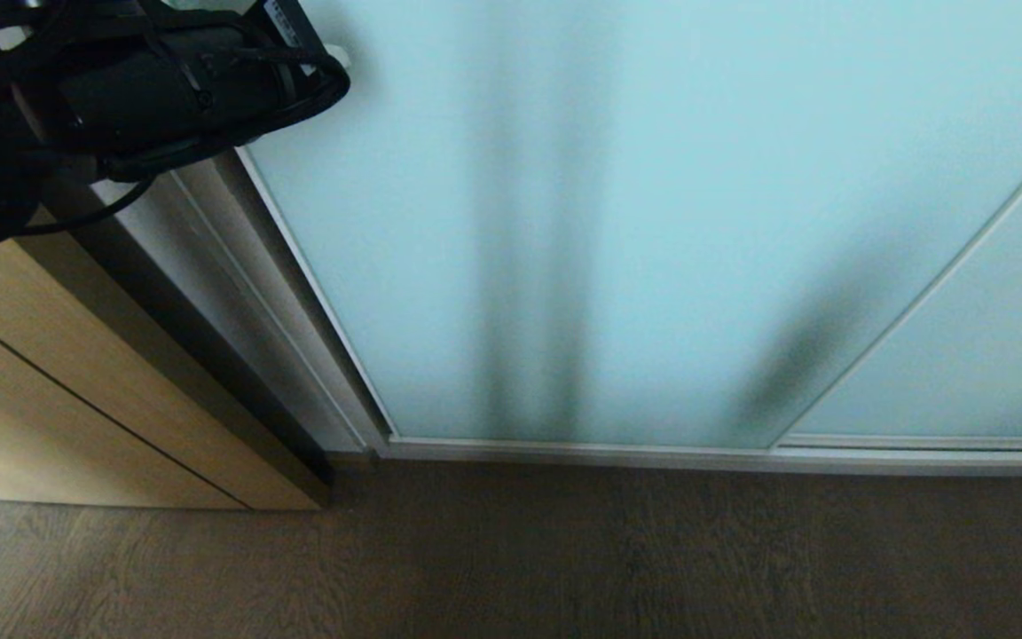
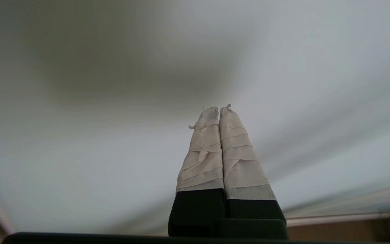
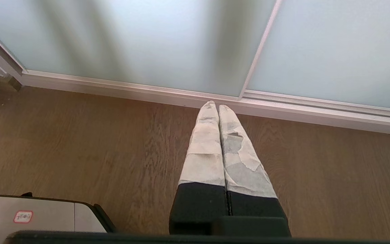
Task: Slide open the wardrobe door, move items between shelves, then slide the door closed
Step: Close the door
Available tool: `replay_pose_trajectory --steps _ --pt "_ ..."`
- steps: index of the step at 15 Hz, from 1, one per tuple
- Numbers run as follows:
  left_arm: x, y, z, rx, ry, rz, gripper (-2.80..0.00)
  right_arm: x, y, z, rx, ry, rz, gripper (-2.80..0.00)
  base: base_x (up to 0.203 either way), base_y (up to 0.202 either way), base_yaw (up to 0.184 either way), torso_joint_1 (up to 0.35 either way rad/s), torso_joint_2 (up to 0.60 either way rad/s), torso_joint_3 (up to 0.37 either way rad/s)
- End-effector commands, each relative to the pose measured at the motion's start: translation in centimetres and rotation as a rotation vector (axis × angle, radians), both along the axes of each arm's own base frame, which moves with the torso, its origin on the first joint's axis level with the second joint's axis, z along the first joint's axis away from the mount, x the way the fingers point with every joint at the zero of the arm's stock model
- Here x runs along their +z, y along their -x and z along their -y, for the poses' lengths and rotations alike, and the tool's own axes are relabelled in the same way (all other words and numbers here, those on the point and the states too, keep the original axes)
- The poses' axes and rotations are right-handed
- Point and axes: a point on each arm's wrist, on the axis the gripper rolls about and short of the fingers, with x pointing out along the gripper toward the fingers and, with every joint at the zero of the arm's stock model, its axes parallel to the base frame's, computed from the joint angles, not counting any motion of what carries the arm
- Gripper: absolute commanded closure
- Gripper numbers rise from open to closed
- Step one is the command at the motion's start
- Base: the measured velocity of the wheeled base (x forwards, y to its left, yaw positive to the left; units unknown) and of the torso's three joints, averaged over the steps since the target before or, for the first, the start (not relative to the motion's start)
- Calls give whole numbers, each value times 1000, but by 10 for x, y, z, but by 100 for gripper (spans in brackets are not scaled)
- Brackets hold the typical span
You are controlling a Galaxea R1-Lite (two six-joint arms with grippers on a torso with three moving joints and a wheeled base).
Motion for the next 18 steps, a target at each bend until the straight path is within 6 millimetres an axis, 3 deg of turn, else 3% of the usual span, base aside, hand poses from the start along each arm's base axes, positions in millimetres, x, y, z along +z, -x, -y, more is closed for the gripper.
replay_pose_trajectory --steps 1,5,18 --pt "-4 -6 -6 23 0 -11 0 0 0 0 0 1 1 0 0 0 0 0 0 0" --pt "-8 -15 -21 71 -3 -22 0 0 0 0 0 1 1 0 0 0 0 0 0 0" --pt "-5 -16 -29 95 0 -14 0 0 0 0 0 1 1 0 0 0 0 0 0 0"
